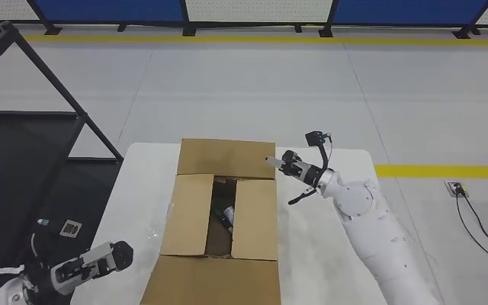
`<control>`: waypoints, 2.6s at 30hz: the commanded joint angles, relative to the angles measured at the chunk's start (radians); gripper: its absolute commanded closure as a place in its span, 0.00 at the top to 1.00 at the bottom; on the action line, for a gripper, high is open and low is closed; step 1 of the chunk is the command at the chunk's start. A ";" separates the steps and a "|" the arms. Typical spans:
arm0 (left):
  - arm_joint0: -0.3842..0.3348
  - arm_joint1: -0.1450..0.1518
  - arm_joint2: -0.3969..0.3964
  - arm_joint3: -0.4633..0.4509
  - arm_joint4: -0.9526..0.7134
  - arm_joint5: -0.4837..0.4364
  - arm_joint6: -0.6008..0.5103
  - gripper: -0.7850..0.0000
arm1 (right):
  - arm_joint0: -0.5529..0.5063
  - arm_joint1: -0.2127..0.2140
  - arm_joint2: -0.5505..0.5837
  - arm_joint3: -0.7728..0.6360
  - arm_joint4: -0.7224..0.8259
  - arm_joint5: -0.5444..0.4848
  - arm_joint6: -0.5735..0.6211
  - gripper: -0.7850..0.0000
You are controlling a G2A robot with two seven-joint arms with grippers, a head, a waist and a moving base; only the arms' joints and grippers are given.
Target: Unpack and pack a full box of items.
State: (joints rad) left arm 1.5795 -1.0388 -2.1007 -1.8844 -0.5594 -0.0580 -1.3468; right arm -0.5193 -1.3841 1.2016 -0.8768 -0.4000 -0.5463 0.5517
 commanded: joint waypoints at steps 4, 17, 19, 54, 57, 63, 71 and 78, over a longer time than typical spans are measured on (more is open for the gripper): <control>0.056 0.011 0.001 -0.001 0.055 0.002 -0.118 1.00 | 0.099 -0.030 -0.061 0.190 0.061 -0.067 0.005 1.00; 0.052 0.038 0.105 -0.031 0.189 0.024 -0.163 1.00 | 0.173 -0.038 -0.062 0.311 0.253 -0.314 0.163 1.00; 0.042 0.039 0.117 -0.030 0.168 0.022 -0.147 1.00 | 0.168 -0.034 -0.059 0.296 0.277 -0.336 0.195 1.00; -0.144 0.018 0.403 -0.103 0.298 0.011 0.644 1.00 | -0.067 0.073 -0.022 -0.316 0.596 0.298 0.655 1.00; -0.169 0.017 0.433 -0.087 0.310 0.021 0.654 1.00 | -0.092 0.073 -0.022 -0.317 0.634 0.339 0.628 1.00; -0.213 0.017 0.468 -0.052 0.325 0.037 0.653 1.00 | -0.108 0.078 -0.021 -0.349 0.586 0.332 0.582 1.00; -0.246 0.015 0.476 -0.030 0.311 0.035 0.674 1.00 | -0.135 0.078 -0.018 -0.378 0.639 0.391 0.538 1.00; -0.252 0.014 0.489 -0.021 0.340 0.028 0.715 1.00 | -0.135 0.076 -0.010 -0.366 0.809 0.646 0.548 1.00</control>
State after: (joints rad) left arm 1.3293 -1.0247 -1.6152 -1.9083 -0.2257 -0.0265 -0.6380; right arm -0.6549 -1.3083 1.1934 -1.2412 0.3870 0.0589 1.0846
